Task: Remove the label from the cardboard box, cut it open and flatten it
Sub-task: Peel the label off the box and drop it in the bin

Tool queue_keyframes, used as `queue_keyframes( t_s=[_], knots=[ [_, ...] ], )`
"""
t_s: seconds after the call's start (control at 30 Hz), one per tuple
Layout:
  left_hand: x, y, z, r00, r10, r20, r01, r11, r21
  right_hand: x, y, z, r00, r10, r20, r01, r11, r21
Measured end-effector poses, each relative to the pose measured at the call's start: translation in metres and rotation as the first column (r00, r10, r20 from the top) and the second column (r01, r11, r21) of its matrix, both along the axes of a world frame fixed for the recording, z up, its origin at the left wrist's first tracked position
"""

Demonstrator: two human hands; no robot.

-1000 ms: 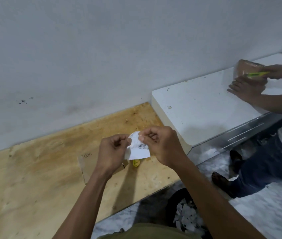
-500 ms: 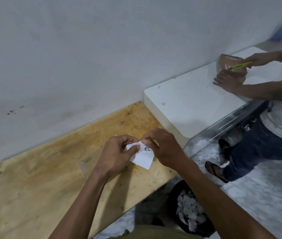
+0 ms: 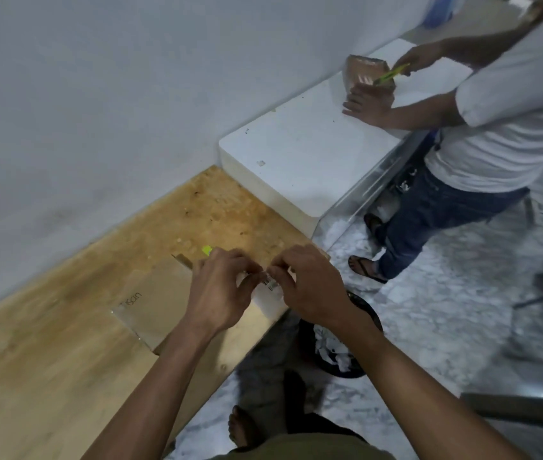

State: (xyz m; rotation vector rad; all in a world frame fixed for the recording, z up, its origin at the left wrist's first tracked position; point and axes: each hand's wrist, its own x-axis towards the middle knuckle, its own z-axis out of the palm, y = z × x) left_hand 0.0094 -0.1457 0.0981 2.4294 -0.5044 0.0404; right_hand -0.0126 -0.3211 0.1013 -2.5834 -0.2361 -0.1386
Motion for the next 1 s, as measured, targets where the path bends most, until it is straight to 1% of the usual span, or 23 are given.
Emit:
queue_keyframes(
  t_s=[0.03,0.1,0.17,0.2,0.23,0.27,0.3,0.33,0.37,0.4,0.43,0.5,0.63,0.73,0.77,0.9,1.0],
  knots=[
    [-0.002,-0.004,0.0,1.0,-0.002,0.003,0.002,0.999,-0.034,-0.004,-0.001,0.0,0.998,-0.04,-0.043,0.042,0.998,0.04],
    [-0.006,-0.014,0.002,1.0,0.03,-0.01,-0.031,0.985,-0.172,-0.011,-0.004,0.005,0.985,-0.14,-0.098,0.156,0.971,0.179],
    [-0.01,-0.028,0.009,0.997,0.083,-0.009,-0.082,0.957,-0.279,-0.018,-0.004,0.015,0.962,-0.217,-0.166,0.264,0.893,0.365],
    [-0.012,-0.037,0.013,0.995,0.097,-0.013,-0.097,0.947,-0.307,-0.021,-0.003,0.019,0.947,-0.238,-0.216,0.315,0.821,0.476],
    [-0.014,-0.044,0.018,0.993,0.113,-0.025,-0.115,0.934,-0.338,-0.025,-0.002,0.021,0.924,-0.267,-0.274,0.38,0.724,0.575],
    [-0.016,-0.047,0.019,0.988,0.141,-0.062,-0.154,0.911,-0.382,-0.027,-0.008,0.023,0.885,-0.321,-0.336,0.465,0.586,0.664],
    [-0.015,-0.044,0.019,0.973,0.192,-0.128,-0.229,0.87,-0.437,-0.03,-0.021,0.024,0.833,-0.387,-0.397,0.54,0.409,0.735],
    [-0.013,-0.037,0.017,0.942,0.253,-0.22,-0.331,0.804,-0.494,-0.033,-0.042,0.026,0.779,-0.441,-0.446,0.577,0.223,0.786],
    [-0.008,-0.026,0.013,0.901,0.309,-0.305,-0.431,0.727,-0.534,-0.037,-0.067,0.029,0.736,-0.482,-0.475,0.577,0.08,0.813],
    [-0.003,-0.013,0.011,0.865,0.349,-0.36,-0.499,0.667,-0.553,-0.043,-0.093,0.032,0.702,-0.521,-0.485,0.573,0.009,0.819],
    [0.002,-0.003,0.009,0.847,0.365,-0.387,-0.529,0.646,-0.55,-0.048,-0.116,0.035,0.674,-0.561,-0.481,0.584,0.005,0.812],
    [0.006,-0.001,0.006,0.846,0.332,-0.418,-0.526,0.65,-0.548,-0.057,-0.144,0.032,0.648,-0.624,-0.437,0.598,0.061,0.799],
    [0.004,-0.043,-0.004,0.863,0.256,-0.436,-0.482,0.678,-0.555,-0.062,-0.151,0.009,0.681,-0.632,-0.37,0.597,0.187,0.78],
    [0.002,-0.078,-0.022,0.876,0.214,-0.432,-0.436,0.733,-0.522,-0.07,-0.163,-0.013,0.665,-0.682,-0.306,0.659,0.342,0.67],
    [0.002,-0.09,-0.026,0.881,0.206,-0.427,-0.42,0.756,-0.503,-0.072,-0.168,-0.018,0.653,-0.698,-0.293,0.681,0.373,0.63],
    [-0.003,-0.142,-0.043,0.873,0.184,-0.451,-0.394,0.811,-0.432,-0.084,-0.197,-0.035,0.611,-0.74,-0.282,0.753,0.434,0.494],
    [-0.009,-0.182,-0.059,0.85,0.194,-0.49,-0.398,0.846,-0.354,-0.09,-0.223,-0.052,0.574,-0.758,-0.31,0.797,0.429,0.425]
  ],
)
